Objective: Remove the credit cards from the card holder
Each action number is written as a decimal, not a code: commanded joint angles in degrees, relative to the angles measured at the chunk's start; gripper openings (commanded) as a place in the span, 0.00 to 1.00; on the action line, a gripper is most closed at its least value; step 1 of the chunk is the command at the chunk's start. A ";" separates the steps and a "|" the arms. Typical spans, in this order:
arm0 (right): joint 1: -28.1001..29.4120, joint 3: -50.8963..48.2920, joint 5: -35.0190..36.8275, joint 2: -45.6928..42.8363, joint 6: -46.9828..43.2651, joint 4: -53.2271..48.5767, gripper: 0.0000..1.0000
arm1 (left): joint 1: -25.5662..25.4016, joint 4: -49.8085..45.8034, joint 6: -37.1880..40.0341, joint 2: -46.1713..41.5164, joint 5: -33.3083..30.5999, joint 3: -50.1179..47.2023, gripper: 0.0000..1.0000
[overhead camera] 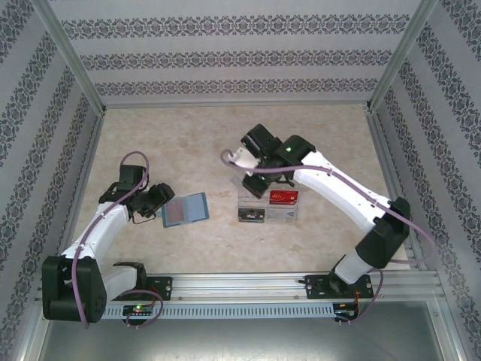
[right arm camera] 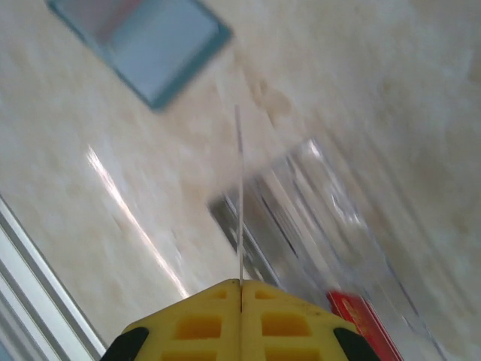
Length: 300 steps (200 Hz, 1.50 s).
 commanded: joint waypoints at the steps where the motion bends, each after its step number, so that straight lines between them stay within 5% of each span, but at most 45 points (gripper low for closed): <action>1: 1.83 -7.12 10.09 -4.65 -11.50 -2.47 0.00 | -0.03 -1.23 1.73 0.09 0.40 1.16 0.65; 31: 3.35 -15.82 18.54 -7.68 -18.34 -0.84 0.00 | -0.11 -0.76 1.97 0.80 0.82 1.38 0.68; 89: 4.81 -24.08 24.43 -8.13 -22.24 2.75 0.00 | -0.21 -1.48 2.33 0.19 0.56 2.32 0.94; 245: 3.74 -30.55 26.34 -2.52 -21.54 10.34 0.00 | -0.22 -1.48 2.33 -0.42 0.92 1.94 0.95; 255: 3.71 -30.65 26.34 -2.48 -21.27 10.56 0.17 | -0.21 -1.47 2.33 -0.45 0.91 1.99 0.95; 300: 2.38 -29.39 28.94 -3.54 -20.05 10.69 0.30 | -0.29 -1.55 2.33 -0.38 0.91 1.90 0.95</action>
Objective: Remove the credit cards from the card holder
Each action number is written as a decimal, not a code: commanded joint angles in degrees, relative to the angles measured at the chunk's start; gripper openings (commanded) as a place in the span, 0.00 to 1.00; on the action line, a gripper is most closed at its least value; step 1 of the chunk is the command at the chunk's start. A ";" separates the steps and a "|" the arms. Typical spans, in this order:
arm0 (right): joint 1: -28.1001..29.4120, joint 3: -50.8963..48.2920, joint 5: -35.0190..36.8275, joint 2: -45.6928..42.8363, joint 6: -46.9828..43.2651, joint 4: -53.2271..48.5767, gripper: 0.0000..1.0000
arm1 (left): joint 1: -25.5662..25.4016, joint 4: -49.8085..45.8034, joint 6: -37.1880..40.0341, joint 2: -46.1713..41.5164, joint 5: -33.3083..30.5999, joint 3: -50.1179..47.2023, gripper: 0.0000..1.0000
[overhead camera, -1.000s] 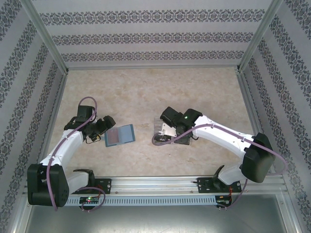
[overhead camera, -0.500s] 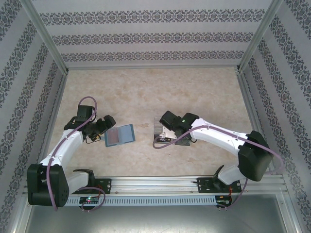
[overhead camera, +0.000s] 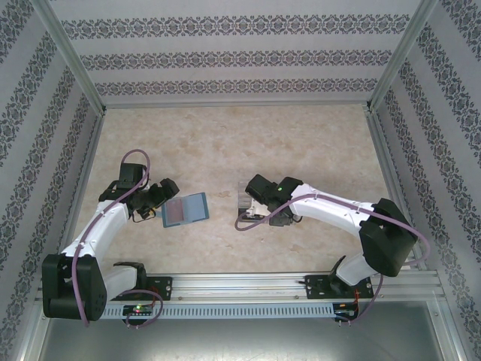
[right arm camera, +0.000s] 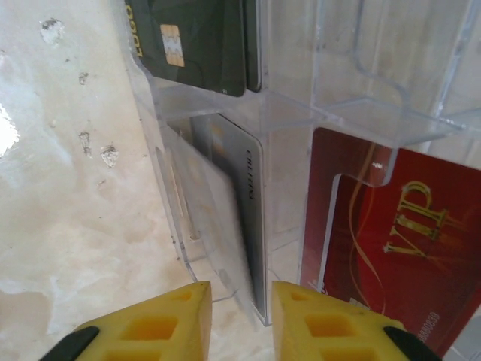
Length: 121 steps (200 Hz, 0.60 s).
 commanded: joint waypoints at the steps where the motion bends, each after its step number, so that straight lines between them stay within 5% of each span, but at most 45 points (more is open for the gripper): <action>1: -1.44 0.74 2.71 -0.61 1.51 0.09 0.30 | -0.21 -1.47 0.69 -1.16 0.23 0.83 0.95; 36: -2.18 5.80 2.93 -1.23 6.82 -1.24 0.24 | -0.16 -1.71 0.69 -1.19 0.10 0.90 0.95; 74: -1.72 14.42 0.03 -1.42 17.16 -0.35 0.00 | -0.17 -1.81 0.40 -0.84 -0.20 0.65 0.94; 102: -0.88 20.29 -7.61 -0.59 28.86 3.75 0.00 | -0.16 -1.61 -0.44 -0.65 0.04 -0.02 0.83; 121: -0.34 23.58 -12.54 1.77 37.91 6.36 0.00 | -0.16 -1.54 -0.69 -0.83 0.19 -0.56 0.66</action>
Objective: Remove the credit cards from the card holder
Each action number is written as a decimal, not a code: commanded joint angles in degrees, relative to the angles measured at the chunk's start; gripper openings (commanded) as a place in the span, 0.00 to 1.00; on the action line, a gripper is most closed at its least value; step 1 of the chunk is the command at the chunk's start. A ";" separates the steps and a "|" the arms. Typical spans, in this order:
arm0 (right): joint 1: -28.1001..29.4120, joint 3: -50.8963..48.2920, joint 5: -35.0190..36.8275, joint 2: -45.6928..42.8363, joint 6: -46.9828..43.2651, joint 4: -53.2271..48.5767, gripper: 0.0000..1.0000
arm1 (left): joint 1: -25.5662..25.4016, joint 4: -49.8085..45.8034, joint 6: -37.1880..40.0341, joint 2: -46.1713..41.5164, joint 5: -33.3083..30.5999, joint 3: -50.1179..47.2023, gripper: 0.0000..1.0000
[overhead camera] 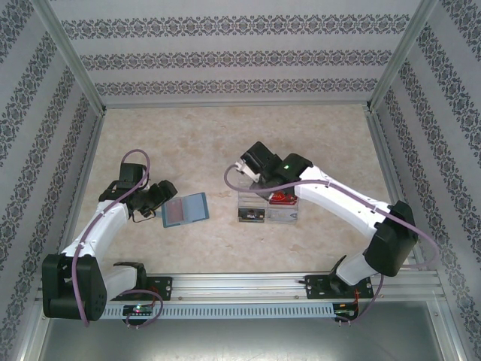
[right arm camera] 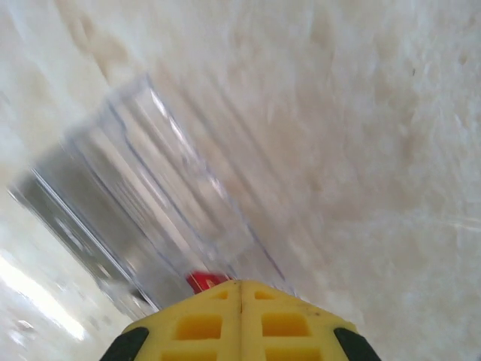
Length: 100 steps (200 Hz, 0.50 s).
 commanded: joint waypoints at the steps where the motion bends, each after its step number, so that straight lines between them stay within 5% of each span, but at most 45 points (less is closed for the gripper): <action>1: 1.08 4.49 -8.11 1.95 15.43 3.82 0.00 | -0.21 -1.51 -0.47 -0.83 0.07 -0.55 0.65; 27: 1.52 8.02 -17.20 7.00 25.23 6.63 0.00 | -0.23 -1.47 -0.56 -0.78 0.02 -1.08 0.48; 69: 5.20 10.17 -21.10 16.41 33.99 13.01 0.00 | -0.23 0.31 -0.56 2.80 1.89 -1.41 0.28; 100: 6.78 14.68 -21.73 25.08 37.34 13.04 0.00 | -0.25 2.07 -0.94 5.71 3.32 -2.03 0.27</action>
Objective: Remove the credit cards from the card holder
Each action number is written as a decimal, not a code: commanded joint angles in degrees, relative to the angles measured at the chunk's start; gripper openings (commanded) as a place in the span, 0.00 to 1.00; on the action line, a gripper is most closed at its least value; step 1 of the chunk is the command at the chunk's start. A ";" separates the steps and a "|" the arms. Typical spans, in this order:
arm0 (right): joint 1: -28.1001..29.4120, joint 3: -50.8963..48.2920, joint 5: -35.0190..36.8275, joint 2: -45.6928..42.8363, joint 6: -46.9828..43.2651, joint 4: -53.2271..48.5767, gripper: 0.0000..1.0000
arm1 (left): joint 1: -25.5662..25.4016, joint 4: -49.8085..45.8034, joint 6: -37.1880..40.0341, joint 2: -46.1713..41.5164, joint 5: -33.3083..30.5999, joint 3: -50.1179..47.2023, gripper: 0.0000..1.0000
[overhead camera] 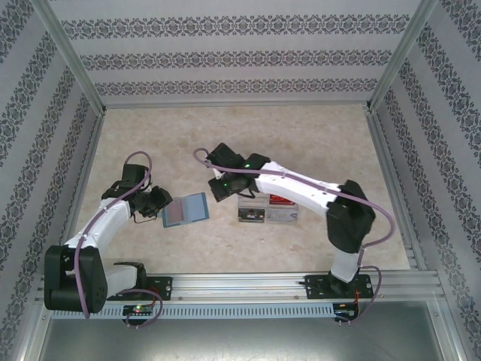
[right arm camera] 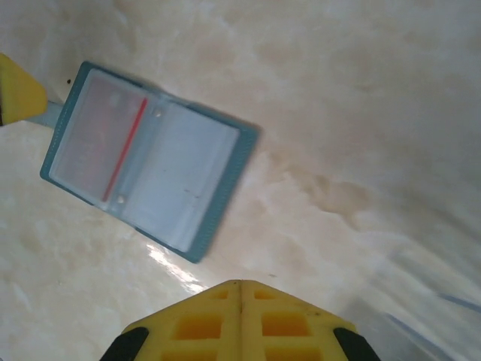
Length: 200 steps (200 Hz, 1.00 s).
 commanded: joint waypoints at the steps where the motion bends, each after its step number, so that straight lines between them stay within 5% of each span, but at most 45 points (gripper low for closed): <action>1: 0.92 4.52 -2.61 5.20 6.17 1.14 0.00 | -0.25 1.85 -0.34 1.89 1.77 -1.10 0.26; 81: 0.92 11.81 -2.92 18.34 8.89 -1.10 0.00 | -0.25 1.61 0.21 6.60 -0.04 -0.88 0.20; 200: 1.09 11.44 -4.54 21.77 9.63 -1.37 0.00 | -0.91 0.19 0.73 8.81 -2.93 -0.64 0.22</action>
